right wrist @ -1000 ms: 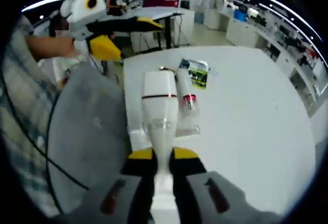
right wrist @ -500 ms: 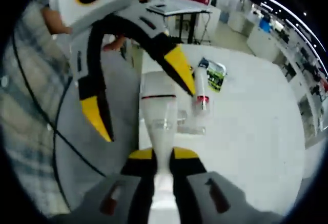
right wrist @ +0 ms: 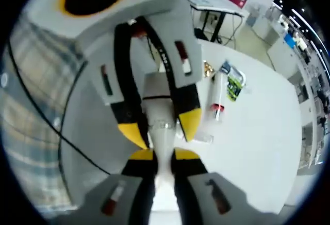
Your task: Arrange the skincare products in the storage area until every visible bottle or jar stands upright without overlapping.
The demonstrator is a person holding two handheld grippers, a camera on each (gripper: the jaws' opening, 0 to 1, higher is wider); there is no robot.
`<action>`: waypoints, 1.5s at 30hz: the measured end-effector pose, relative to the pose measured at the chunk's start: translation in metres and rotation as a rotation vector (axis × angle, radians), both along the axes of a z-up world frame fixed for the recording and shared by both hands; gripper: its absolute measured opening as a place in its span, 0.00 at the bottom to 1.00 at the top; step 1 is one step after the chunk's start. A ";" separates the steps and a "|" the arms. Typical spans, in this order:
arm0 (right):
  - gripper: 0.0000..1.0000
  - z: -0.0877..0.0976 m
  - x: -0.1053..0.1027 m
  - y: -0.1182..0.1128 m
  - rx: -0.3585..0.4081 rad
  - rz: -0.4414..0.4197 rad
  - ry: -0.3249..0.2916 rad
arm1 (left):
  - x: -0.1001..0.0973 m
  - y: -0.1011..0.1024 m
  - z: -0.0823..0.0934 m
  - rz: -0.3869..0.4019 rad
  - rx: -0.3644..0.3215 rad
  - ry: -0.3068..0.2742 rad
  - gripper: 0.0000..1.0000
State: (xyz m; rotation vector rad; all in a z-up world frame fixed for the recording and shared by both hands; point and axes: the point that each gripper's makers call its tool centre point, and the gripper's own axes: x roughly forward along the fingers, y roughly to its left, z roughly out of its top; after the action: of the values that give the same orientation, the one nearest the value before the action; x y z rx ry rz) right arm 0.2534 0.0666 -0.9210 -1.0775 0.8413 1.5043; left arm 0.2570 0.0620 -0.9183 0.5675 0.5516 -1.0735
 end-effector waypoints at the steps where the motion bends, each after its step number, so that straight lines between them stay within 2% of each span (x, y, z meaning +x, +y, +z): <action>1: 0.09 0.000 -0.001 0.000 -0.010 0.011 0.000 | -0.001 0.000 -0.002 -0.001 -0.002 0.023 0.29; 7: 0.08 0.004 -0.005 0.012 -0.039 0.060 0.007 | -0.006 0.004 -0.019 -0.012 0.079 0.070 0.28; 10: 0.08 0.008 -0.007 0.018 -0.036 0.064 0.020 | -0.006 0.005 -0.022 -0.003 0.076 0.073 0.26; 13: 0.08 0.008 -0.009 0.021 -0.036 0.073 0.040 | -0.007 0.008 -0.022 0.020 0.042 0.101 0.23; 18: 0.08 0.008 -0.011 0.022 -0.030 0.080 0.080 | -0.010 0.006 -0.021 0.048 -0.056 0.145 0.18; 24: 0.09 0.003 -0.014 0.020 -0.035 0.075 0.117 | -0.011 0.004 -0.025 0.063 -0.098 0.194 0.15; 29: 0.10 -0.001 -0.021 0.015 -0.045 0.060 0.186 | -0.019 -0.002 -0.029 0.046 -0.124 0.257 0.14; 32: 0.10 -0.004 -0.029 0.011 -0.043 0.024 0.259 | -0.027 -0.007 -0.033 0.039 -0.148 0.303 0.13; 37: 0.11 -0.006 -0.035 0.008 -0.022 -0.014 0.328 | -0.037 -0.015 -0.036 0.032 -0.187 0.351 0.12; 41: 0.12 -0.002 -0.036 0.009 0.037 -0.071 0.387 | -0.038 -0.016 -0.036 0.041 -0.207 0.361 0.12; 45: 0.15 0.007 -0.026 0.007 0.118 -0.165 0.435 | -0.040 -0.014 -0.036 0.061 -0.232 0.382 0.12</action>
State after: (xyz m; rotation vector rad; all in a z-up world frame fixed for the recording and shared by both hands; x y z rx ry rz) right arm 0.2271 0.0735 -0.9140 -0.5837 1.0943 1.6489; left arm 0.2172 0.0475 -0.9546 0.1392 0.7587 -1.1759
